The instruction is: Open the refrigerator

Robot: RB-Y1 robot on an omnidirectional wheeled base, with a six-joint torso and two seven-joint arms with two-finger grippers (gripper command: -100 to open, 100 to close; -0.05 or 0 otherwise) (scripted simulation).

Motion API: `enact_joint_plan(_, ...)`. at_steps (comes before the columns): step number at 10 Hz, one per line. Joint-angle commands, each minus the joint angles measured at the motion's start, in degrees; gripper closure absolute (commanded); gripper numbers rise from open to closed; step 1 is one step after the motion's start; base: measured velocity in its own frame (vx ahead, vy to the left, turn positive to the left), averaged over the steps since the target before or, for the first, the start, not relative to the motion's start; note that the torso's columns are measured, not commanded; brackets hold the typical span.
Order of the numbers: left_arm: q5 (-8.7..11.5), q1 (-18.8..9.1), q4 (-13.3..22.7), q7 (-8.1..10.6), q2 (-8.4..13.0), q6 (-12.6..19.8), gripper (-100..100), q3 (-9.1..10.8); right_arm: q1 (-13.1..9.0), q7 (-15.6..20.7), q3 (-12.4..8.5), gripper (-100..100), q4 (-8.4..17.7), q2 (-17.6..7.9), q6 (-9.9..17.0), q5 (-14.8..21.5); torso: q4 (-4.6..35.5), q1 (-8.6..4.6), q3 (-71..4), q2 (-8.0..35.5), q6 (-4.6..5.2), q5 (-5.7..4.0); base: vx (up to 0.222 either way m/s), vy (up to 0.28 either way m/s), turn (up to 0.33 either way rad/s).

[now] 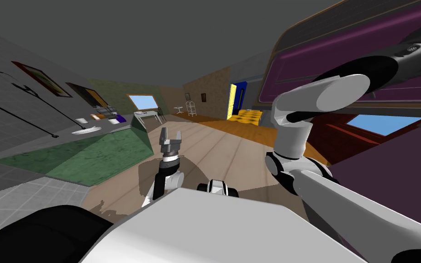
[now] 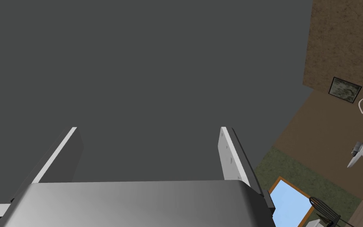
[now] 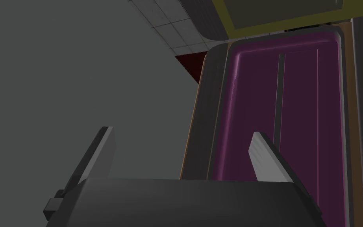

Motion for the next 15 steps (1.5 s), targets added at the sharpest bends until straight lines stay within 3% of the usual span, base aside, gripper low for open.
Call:
enact_joint_plan(1, 0.0, 0.0, 0.0, 0.0, 0.0, 0.0, 0, 0.0, 2.66, 2.68, 2.9, -100, 3.31, -3.22, 2.87, 4.11, -0.03, 0.2, -0.05, -0.08, -0.02, 0.07, 0.041, 0.147, -0.174)
enact_joint_plan(3, 0.0, 0.01, -0.01, 0.0, -0.03, -0.01, 0, -0.03, 5.37, 3.62, 4.74, -100, 5.66, -6.58, 5.79, 7.38, -0.11, 0.86, -0.22, -0.35, -0.08, 0.29, 0.079, 0.217, -0.039)
enact_joint_plan(5, 0.0, 0.0, -0.01, 0.0, -0.01, 0.0, 0, -0.01, 5.37, 3.62, 4.74, -100, 9.94, -9.83, 7.33, 11.38, 0.01, -0.37, 0.01, 0.04, 0.02, -0.1, 0.011, 0.008, 0.016)
enact_joint_plan(7, 0.0, 0.0, 0.0, 0.0, 0.0, 0.0, 0, 0.0, 5.37, 3.62, 4.74, -100, 9.97, -12.19, 7.33, 14.32, 0.05, -0.28, 0.1, 0.14, 0.04, -0.1, -0.005, -0.036, -0.006)
enact_joint_plan(8, 0.0, 0.0, 0.0, 0.0, 0.0, 0.0, 0, 0.0, 8.14, 6.85, 7.54, -100, 12.46, -14.47, 10.3, 16.15, 0.01, 0.05, 0.03, 0.05, 0.0, 0.02, 0.06, 0.123, -0.175)
enact_joint_plan(9, 0.0, 0.01, 0.0, 0.0, -0.01, 0.0, 0, -0.01, 9.91, 7.21, 9.3, -100, 13.89, -15.92, 11.37, 18.18, -0.08, 0.66, -0.13, -0.24, 0.0, 0.18, 0.078, 0.222, -0.099)
enact_joint_plan(11, 0.0, 0.0, -0.01, 0.0, -0.02, -0.01, 0, -0.02, 10.92, 7.21, 9.3, -100, 17.37, -19.48, 14.75, 21.55, -0.05, 0.36, -0.11, -0.14, -0.06, 0.16, 0.026, 0.114, 0.023)
enact_joint_plan(13, 0.0, 0.0, -0.01, 0.0, 0.0, 0.0, 0, 0.0, 10.92, 7.21, 9.3, -100, 19.73, -23.0, 14.77, 24.86, 0.04, -0.4, 0.07, 0.1, 0.04, -0.13, -0.001, -0.013, -0.002)
enact_joint_plan(14, 0.0, 0.0, 0.0, 0.0, 0.0, 0.0, 0, 0.0, 10.92, 7.21, 9.3, -100, 19.73, -24.01, 14.77, 26.58, 0.03, -0.29, 0.05, 0.08, 0.03, -0.1, -0.008, -0.028, -0.005)
enact_joint_plan(15, 0.0, 0.0, 0.0, 0.0, 0.0, 0.0, 0, 0.0, 13.77, 10.17, 12.28, -100, 22.31, -25.96, 17.58, 28.42, 0.01, -0.02, 0.02, 0.03, 0.0, -0.01, 0.053, 0.165, -0.157)
